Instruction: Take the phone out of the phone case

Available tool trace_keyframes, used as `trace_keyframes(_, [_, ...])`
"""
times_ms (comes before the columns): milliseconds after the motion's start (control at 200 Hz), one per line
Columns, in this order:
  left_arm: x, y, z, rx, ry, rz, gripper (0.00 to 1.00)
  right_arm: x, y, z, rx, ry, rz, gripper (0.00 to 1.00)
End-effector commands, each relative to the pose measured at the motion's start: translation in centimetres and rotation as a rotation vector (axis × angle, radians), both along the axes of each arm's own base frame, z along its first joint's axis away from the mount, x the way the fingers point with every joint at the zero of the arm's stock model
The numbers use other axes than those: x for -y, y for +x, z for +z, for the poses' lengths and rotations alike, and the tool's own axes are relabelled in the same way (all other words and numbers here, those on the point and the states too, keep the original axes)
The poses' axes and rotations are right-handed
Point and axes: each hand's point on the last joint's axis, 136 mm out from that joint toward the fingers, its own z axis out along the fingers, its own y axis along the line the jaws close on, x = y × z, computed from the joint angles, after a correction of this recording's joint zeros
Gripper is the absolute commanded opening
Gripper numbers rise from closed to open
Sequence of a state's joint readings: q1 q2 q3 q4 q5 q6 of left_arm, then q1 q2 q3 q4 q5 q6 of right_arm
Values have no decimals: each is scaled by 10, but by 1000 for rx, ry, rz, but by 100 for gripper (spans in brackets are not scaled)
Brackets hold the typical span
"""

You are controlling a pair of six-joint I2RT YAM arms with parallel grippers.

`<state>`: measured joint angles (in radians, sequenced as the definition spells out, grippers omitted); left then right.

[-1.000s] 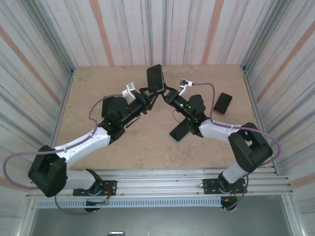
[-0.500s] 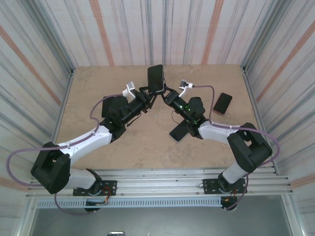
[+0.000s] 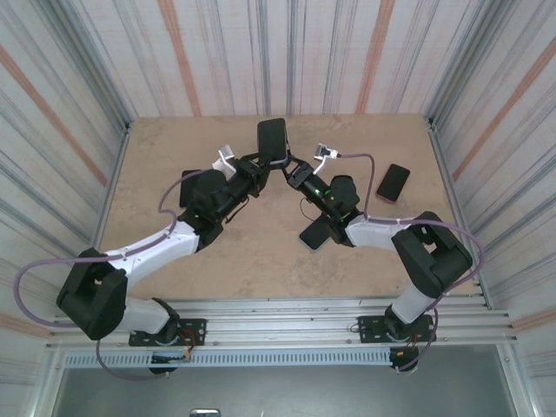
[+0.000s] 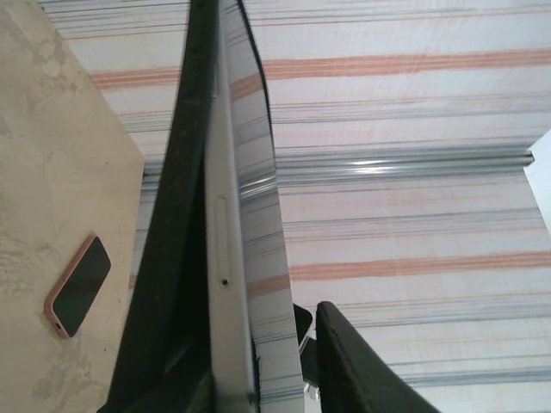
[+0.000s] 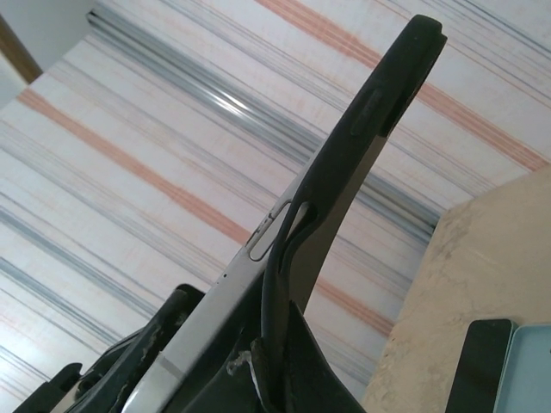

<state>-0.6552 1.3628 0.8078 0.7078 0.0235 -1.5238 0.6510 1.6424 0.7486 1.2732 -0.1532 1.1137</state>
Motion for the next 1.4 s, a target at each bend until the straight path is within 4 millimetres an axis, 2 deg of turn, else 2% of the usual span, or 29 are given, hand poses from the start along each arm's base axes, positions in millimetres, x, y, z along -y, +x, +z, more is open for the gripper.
trace_keyframes(0, [-2,6,25,58,-45,23,21,-2,-7,25,86,58,12,0])
trace_keyframes(230, [4,2,38,87,-36,-7,8,-3,0,9,38,23,-24,0])
trace_keyframes(636, [29,-16,77,173,-38,-116,5,6,24,-51,-145,-184,-187,0])
trace_keyframes(752, [32,-18,84,187,-49,-131,5,7,27,-66,-168,-236,-206,0])
trace_keyframes(882, [24,-19,83,184,-41,-119,4,11,31,-78,-199,-248,-215,0])
trace_keyframes(987, [11,-19,79,177,-39,-103,4,19,33,-83,-214,-260,-236,0])
trace_keyframes(1132, [-4,-20,76,170,-26,-79,3,31,35,-78,-200,-266,-257,0])
trace_keyframes(1223, [0,-20,78,176,-24,-95,2,25,32,-72,-179,-282,-244,0])
trace_keyframes(1393, [21,-20,82,184,-42,-151,2,3,27,-57,-121,-290,-205,0])
